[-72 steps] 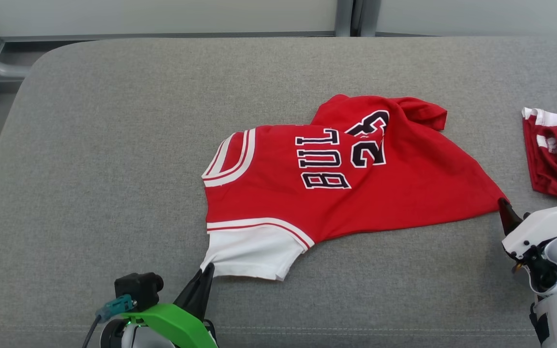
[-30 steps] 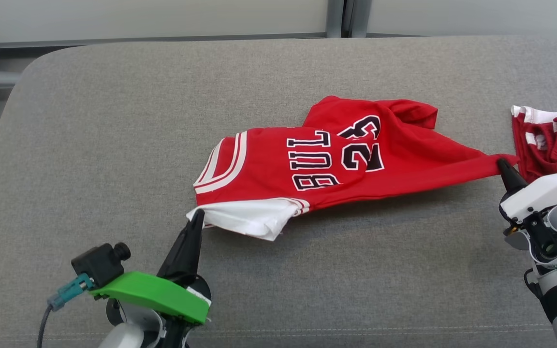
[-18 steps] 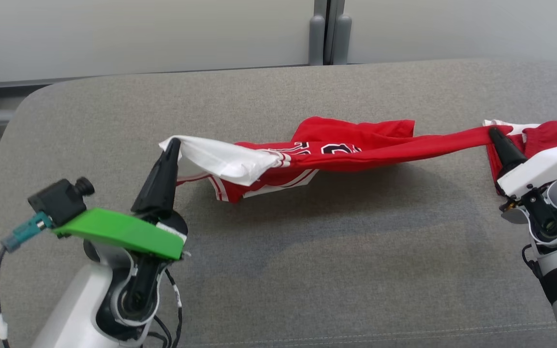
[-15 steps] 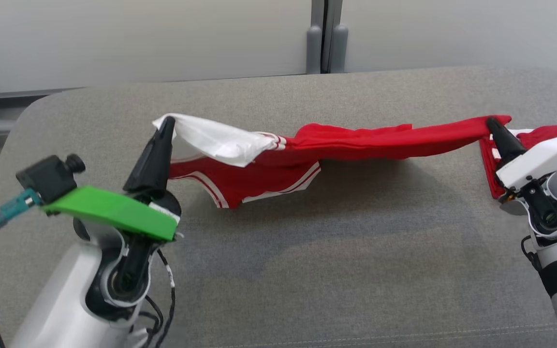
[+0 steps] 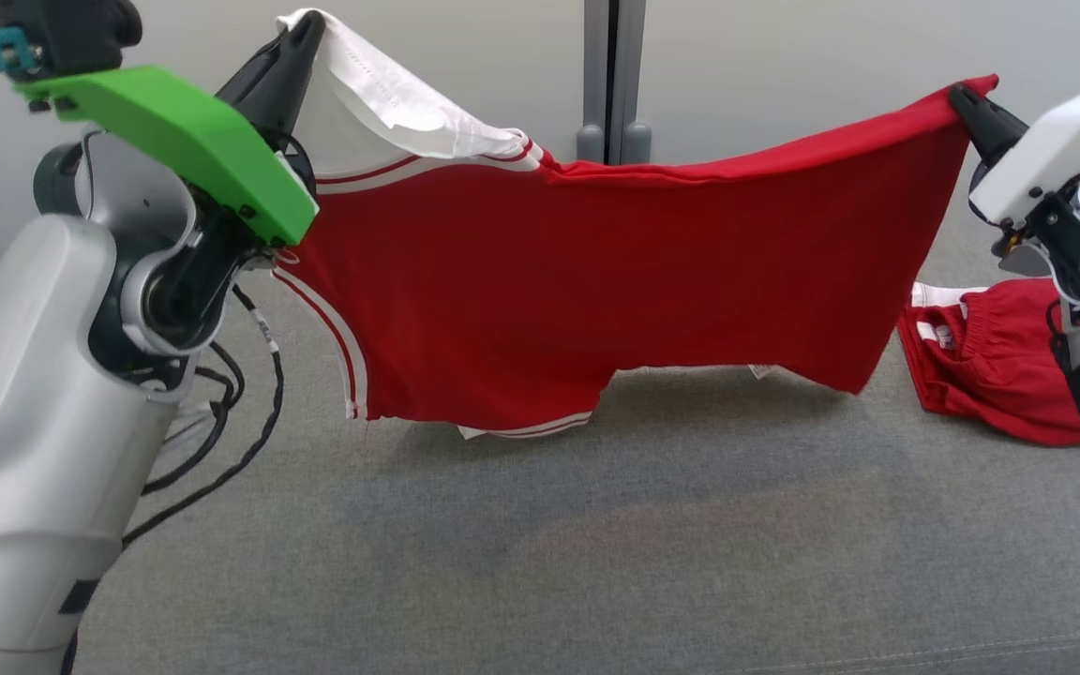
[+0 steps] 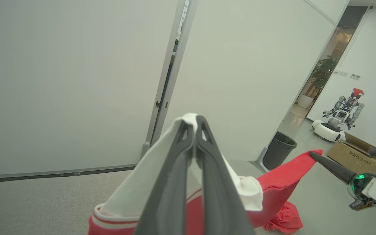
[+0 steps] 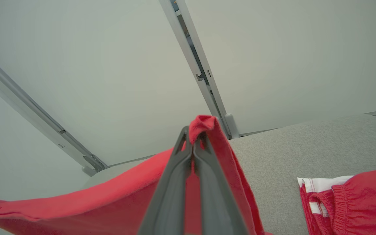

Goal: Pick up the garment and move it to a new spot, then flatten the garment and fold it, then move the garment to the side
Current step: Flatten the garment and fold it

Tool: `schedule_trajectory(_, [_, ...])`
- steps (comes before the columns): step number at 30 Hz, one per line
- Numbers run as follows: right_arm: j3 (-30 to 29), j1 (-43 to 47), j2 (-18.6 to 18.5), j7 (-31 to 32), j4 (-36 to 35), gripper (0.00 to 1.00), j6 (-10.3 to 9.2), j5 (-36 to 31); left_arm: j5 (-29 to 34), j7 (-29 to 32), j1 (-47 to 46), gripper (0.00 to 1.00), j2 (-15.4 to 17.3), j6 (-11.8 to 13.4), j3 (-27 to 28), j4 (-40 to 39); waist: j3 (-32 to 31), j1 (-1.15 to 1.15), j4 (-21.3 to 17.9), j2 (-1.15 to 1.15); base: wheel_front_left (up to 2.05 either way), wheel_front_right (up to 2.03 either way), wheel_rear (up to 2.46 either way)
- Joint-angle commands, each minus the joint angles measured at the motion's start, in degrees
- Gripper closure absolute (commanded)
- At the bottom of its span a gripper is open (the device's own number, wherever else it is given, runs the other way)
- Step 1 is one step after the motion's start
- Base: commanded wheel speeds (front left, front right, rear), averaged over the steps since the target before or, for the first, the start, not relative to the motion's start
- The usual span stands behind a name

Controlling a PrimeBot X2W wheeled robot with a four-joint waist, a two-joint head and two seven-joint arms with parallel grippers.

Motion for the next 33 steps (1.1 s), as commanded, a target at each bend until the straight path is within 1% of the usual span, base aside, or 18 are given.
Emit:
schedule_trajectory(1, [-1.2,-3.0,0.9,2.9,1.8,1.00,0.00,-2.7,1.5,3.1,-3.3,1.00,0.6,0.5,-1.6,2.9,-0.4,0.00,-0.5,-0.01,0.00,0.00,0.00])
schedule_trajectory(3, [-2.1,-6.4,1.8,6.2,3.7,1.00,0.01,-5.7,1.7,6.9,-6.7,1.00,0.4,0.7,-3.2,5.8,-0.4,0.00,-0.6,-0.01,0.00,0.00,0.00])
schedule_trajectory(10, [-2.0,-16.4,2.7,17.3,8.0,1.00,0.00,-14.8,3.4,20.0,-17.7,1.00,0.7,-0.3,-8.6,16.1,0.1,0.00,-0.3,-0.01,0.00,0.00,0.00])
schedule_trajectory(12, [-1.8,-18.7,2.5,19.7,8.7,1.00,0.00,-16.5,4.4,21.9,-20.4,1.00,1.0,-0.7,-9.5,18.2,0.1,0.00,-0.1,-0.01,0.00,0.00,0.00])
schedule_trajectory(15, [-2.1,-21.6,2.1,21.5,9.2,1.00,0.00,-18.8,5.6,23.4,-23.6,1.00,1.0,-1.3,-10.6,21.2,0.2,0.00,0.3,-0.01,0.00,0.00,0.00])
schedule_trajectory(17, [-2.4,-22.5,2.0,22.0,9.4,1.00,0.00,-19.4,5.8,23.6,-24.6,1.00,1.0,-1.6,-10.6,21.9,0.2,0.00,0.4,-0.01,0.00,0.00,0.00])
schedule_trajectory(18, [-2.6,-24.2,1.8,22.6,9.5,1.00,0.00,-20.4,6.3,23.0,-26.9,1.00,0.8,-1.9,-10.2,23.2,0.1,0.00,0.6,-0.01,0.00,0.00,0.00])
schedule_trajectory(22, [-2.8,-25.9,1.6,23.3,9.2,1.00,0.00,-21.3,5.8,22.0,-29.2,1.00,0.1,-2.4,-9.3,24.6,-0.1,0.00,1.0,-0.01,0.00,0.00,0.00])
schedule_trajectory(25, [-2.7,-27.4,1.8,23.6,8.8,1.00,0.00,-21.8,6.9,20.4,-31.5,1.00,0.0,-2.6,-8.8,25.7,0.2,0.00,1.0,-0.01,0.00,0.00,0.00])
schedule_trajectory(30, [-2.9,-29.6,3.0,22.0,8.4,1.00,0.00,-23.0,8.4,17.0,-34.6,1.00,-0.5,-3.0,-8.3,27.9,2.8,0.00,0.7,-0.01,0.00,0.00,0.00])
schedule_trajectory(33, [-3.3,-31.0,3.8,20.0,9.1,1.00,0.00,-24.2,9.7,14.5,-36.5,1.00,-0.9,-2.8,-8.4,29.8,5.1,0.00,0.6,-0.01,0.00,0.00,0.00])
